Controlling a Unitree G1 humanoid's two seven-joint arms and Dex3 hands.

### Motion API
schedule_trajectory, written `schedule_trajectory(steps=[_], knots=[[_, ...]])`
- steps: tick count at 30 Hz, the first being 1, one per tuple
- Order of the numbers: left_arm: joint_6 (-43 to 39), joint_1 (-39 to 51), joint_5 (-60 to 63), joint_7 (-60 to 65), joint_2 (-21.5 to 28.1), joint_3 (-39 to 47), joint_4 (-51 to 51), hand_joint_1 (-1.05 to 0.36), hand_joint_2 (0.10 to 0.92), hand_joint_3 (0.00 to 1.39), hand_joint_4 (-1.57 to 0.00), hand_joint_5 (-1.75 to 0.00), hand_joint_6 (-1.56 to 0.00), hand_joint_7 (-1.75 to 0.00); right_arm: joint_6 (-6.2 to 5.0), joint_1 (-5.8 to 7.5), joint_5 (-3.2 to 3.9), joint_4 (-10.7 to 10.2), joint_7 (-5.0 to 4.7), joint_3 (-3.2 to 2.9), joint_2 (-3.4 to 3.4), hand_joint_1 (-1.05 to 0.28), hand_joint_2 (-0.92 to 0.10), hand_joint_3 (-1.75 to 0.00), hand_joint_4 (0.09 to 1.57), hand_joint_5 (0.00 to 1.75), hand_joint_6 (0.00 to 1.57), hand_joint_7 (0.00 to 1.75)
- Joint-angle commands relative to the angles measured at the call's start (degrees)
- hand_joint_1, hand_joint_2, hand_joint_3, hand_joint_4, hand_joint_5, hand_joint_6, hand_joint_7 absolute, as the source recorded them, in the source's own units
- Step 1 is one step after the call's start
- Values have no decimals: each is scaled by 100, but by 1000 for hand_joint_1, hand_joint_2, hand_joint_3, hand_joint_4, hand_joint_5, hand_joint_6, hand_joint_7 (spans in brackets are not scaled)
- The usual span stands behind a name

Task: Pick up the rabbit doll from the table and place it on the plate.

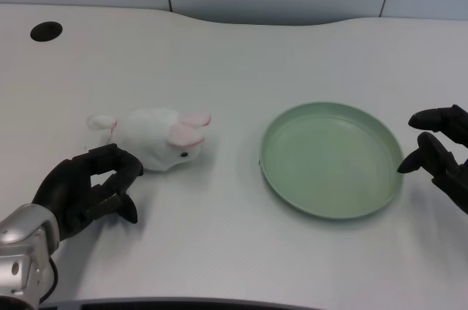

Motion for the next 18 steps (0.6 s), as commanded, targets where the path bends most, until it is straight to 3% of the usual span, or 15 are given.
schedule_trajectory(steps=[1, 9, 14, 18], knots=[[-34, 8, 40, -50, 120, -14, 16, -516, 921, 431, -728, -1746, -508, -1743, 204, -84, 185, 21, 162, -167, -162, -382, -921, -579, 287, 1746, 226, 1424], [10, 7, 34, -12, 113, -6, 7, -516, 921, 424, -730, -1746, -520, -1723, 666, -185, 366, 46, 247, -338, -190, -378, -921, -600, 295, 1746, 212, 1426], [14, 8, 11, -47, 114, 3, -3, -515, 921, 426, -732, -1746, -525, -1715, 784, -251, 383, 124, 296, -411, -199, -358, -921, -613, 299, 1746, 216, 1439], [23, 9, 16, 5, 98, 14, -9, -516, 921, 413, -733, -1746, -531, -1711, 812, -265, 340, 130, 278, -438, -185, -355, -921, -605, 307, 1746, 224, 1438]])
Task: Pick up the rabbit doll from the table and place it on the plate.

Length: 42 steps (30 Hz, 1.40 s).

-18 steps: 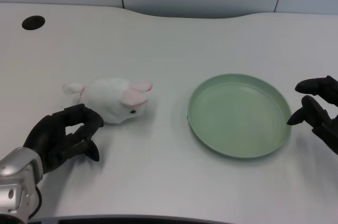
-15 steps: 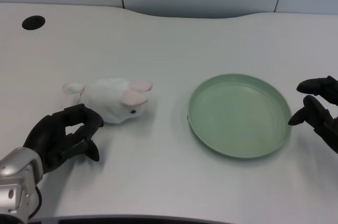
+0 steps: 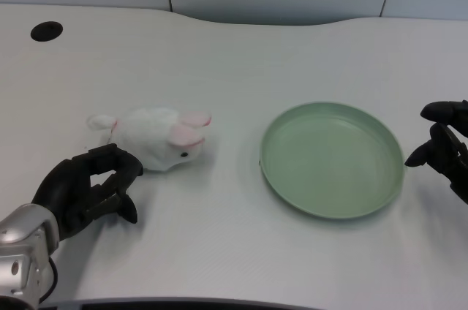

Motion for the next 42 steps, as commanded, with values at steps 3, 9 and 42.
schedule_trajectory(steps=[3, 9, 42], knots=[[-89, 5, 26, -47, 108, 8, 55, -511, 921, 420, -741, -1746, -537, -1718, 52, -25, 26, 25, 6, -55, -83, -354, -921, -605, 307, 1746, 221, 1438], [-1361, 175, 312, 60, 56, -130, 12, -518, 921, 420, -712, -1746, -498, -1722, 24, 6, -23, -29, -60, -32, -54, -354, -921, -616, 306, 1746, 207, 1442], [-3053, -2562, 6370, 2899, 1606, -3305, 508, -926, 921, 167, -2, -98, -93, -2, -122, 238, -177, -348, -279, 116, 86, -397, -921, -542, 261, 1746, 186, 1422]])
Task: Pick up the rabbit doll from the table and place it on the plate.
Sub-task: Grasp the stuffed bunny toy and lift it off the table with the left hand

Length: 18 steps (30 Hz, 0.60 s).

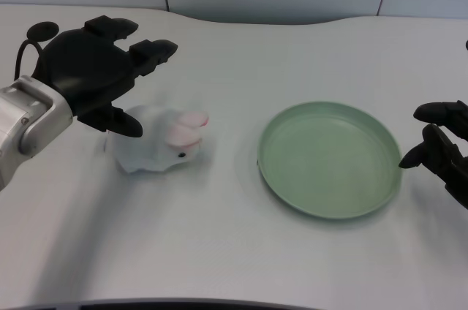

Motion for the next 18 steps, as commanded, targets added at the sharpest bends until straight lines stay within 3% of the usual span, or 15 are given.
schedule_trajectory(steps=[1, 5, 7, 12, 15, 18], knots=[[207, -422, 52, -210, -298, -314, 704, -939, 921, 165, 0, -87, -88, -3, -53, 101, 8, -62, -54, -40, -3, -396, -921, -541, 255, 1746, 183, 1417], [533, -923, -74, -651, -810, -593, 1716, -965, 921, 134, -19, -89, -105, -12, 137, 208, 74, -292, -108, -34, -16, -377, -921, -550, 262, 1746, 188, 1417], [610, -1070, -139, -700, -965, -660, 2053, -964, 920, 113, -28, -93, -119, -18, 171, 241, 101, -352, -110, -45, -11, -368, -921, -556, 258, 1746, 188, 1421], [932, -1373, -171, -621, -1408, -885, 3034, -1010, 921, 68, -80, -125, -148, -26, 61, 308, 78, -378, -17, -29, -31, -392, -921, -547, 269, 1746, 203, 1439], [1058, -1447, -193, -631, -1551, -999, 3349, -1025, 921, 65, -96, -133, -151, -24, 107, 398, 82, -520, -33, -19, -31, -396, -921, -547, 270, 1746, 210, 1441], [1168, -1471, -282, -763, -1657, -1032, 3535, -1031, 917, 48, -69, -117, -147, -18, 246, 526, 110, -742, -79, -13, -30, -415, -921, -514, 274, 1746, 218, 1432]])
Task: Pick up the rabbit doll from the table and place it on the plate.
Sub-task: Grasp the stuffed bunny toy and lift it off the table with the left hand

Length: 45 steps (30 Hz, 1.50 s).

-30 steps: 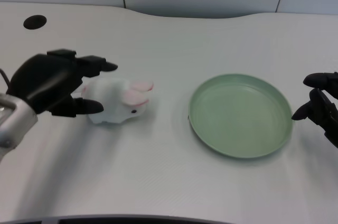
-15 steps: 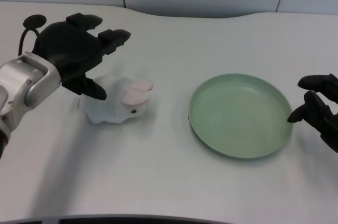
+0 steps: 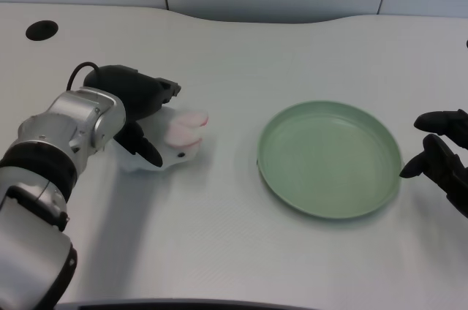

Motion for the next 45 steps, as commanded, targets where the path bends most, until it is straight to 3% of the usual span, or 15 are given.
schedule_trajectory(steps=[1, 5, 9, 13, 19, 27, 29, 30, 33, 35, 36, 38, 42, 43, 45], knots=[[135, -79, -104, -159, -70, -65, 199, -1032, 917, 41, -65, -114, -147, -16, 156, 192, 49, -296, -84, -37, -72, -417, -921, -509, 275, 1746, 218, 1430], [179, -89, -175, -203, -99, -120, 259, -1029, 899, 15, -58, -103, -144, -10, 260, 269, 27, -475, -178, -22, -64, -410, -921, -513, 278, 1746, 212, 1428], [453, 16, 50, -63, -210, -448, 380, -1044, 858, 1, -39, -88, -132, -3, 198, 456, 99, -643, -47, -49, -71, -414, -921, -517, 292, 1746, 223, 1436], [542, 99, 47, 74, -291, -580, 427, -1010, 845, 2, -9, -61, -67, 0, 353, 545, 143, -826, -131, -69, -60, -407, -921, -531, 291, 1746, 218, 1430], [646, 213, 119, 298, -396, -798, 476, -878, 840, 1, -3, -2, -40, -8, 367, 632, 173, -923, -66, -78, -101, -410, -921, -546, 291, 1746, 207, 1426], [655, 437, 160, 1340, -412, -914, 488, -579, 787, 0, -372, -125, -331, -42, 463, 750, 368, -1066, -24, -148, -75, -384, -921, -569, 311, 1746, 228, 1444], [645, 479, 204, 1682, -397, -956, 488, -491, 819, 1, -411, -396, -544, -43, 495, 792, 373, -1123, -53, -153, -84, -393, -921, -540, 305, 1746, 239, 1443], [648, 493, 228, 1822, -390, -982, 492, -404, 864, 4, -361, -717, -673, -74, 494, 810, 367, -1142, -60, -154, -86, -393, -921, -538, 304, 1746, 242, 1442], [599, 494, 240, 2064, -363, -1005, 504, -350, 893, 2, -299, -970, -751, -92, 480, 849, 363, -1174, -54, -164, -81, -393, -921, -542, 303, 1746, 246, 1438], [436, 476, 203, 2391, -311, -965, 493, -301, 915, 22, -372, -1225, -588, -748, 402, 883, 391, -1135, 37, -186, -71, -374, -921, -581, 304, 1746, 236, 1440], [370, 468, 188, 2524, -295, -948, 491, -303, 904, 9, -477, -1313, -608, -889, 369, 887, 399, -1103, 88, -192, -73, -377, -921, -588, 304, 1746, 234, 1443], [288, 462, 107, 2885, -301, -849, 483, -302, 884, 3, -557, -1460, -684, -924, 355, 887, 399, -1070, 135, -202, -71, -379, -921, -595, 303, 1746, 231, 1445], [208, 385, -38, 3084, -334, -672, 493, -279, 875, 7, -817, -1734, -873, -792, 439, 885, 383, -1148, 10, -213, -28, -377, -921, -575, 310, 1746, 220, 1443], [174, 349, -77, 3083, -332, -633, 489, -276, 896, 7, -838, -1740, -839, -892, 441, 875, 362, -1151, -12, -201, -35, -379, -921, -570, 310, 1746, 214, 1441], [90, 307, -156, 3155, -327, -548, 471, -231, 895, 6, -890, -1745, -687, -1500, 448, 865, 354, -1151, -28, -188, -45, -380, -921, -546, 311, 1746, 209, 1442]])
